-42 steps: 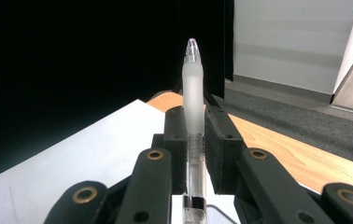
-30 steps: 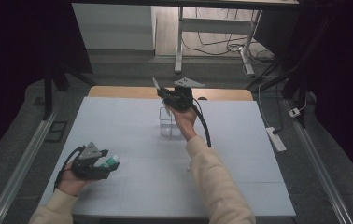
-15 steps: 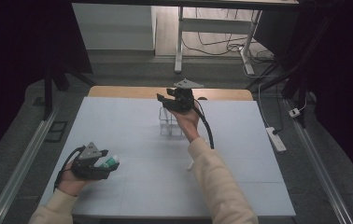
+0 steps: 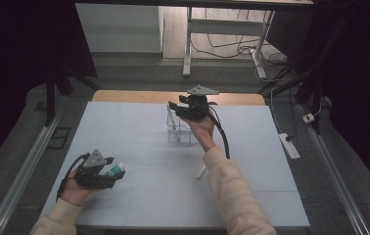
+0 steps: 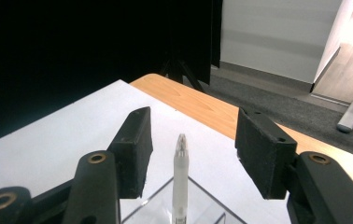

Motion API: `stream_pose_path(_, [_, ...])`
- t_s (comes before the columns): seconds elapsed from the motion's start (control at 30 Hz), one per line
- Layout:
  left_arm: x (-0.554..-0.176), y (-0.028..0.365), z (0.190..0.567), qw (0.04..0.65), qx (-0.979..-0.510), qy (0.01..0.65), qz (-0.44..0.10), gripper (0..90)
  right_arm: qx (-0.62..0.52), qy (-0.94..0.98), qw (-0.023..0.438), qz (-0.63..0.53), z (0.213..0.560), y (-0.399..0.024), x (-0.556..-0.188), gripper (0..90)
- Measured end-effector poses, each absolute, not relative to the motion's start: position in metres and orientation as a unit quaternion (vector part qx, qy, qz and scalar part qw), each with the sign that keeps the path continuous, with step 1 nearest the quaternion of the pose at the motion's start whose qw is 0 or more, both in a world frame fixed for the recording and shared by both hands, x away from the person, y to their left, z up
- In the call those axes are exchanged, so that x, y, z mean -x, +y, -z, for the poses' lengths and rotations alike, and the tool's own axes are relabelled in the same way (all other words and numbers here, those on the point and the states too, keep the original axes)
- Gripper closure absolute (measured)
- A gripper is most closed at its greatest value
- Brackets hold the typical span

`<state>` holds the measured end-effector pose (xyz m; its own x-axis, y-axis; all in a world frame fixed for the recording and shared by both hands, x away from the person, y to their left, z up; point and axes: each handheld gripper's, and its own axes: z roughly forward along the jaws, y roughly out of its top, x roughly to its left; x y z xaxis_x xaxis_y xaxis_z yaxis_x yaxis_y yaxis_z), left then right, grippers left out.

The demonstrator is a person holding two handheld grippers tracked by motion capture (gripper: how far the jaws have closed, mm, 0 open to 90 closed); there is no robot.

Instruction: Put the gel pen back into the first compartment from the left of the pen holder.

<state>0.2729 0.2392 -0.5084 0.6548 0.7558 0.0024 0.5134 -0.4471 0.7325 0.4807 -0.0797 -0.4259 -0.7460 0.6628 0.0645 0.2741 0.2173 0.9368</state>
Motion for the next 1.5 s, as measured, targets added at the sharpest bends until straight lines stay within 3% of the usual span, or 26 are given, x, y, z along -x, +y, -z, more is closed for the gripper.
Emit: stream_pose_path(1.5, [-0.273, 0.237, 0.509, 0.359, -0.835, 0.381, -0.169, 29.6, -0.261, 0.801, 0.168, -0.512, 0.430, -0.141, -0.443, 43.7])
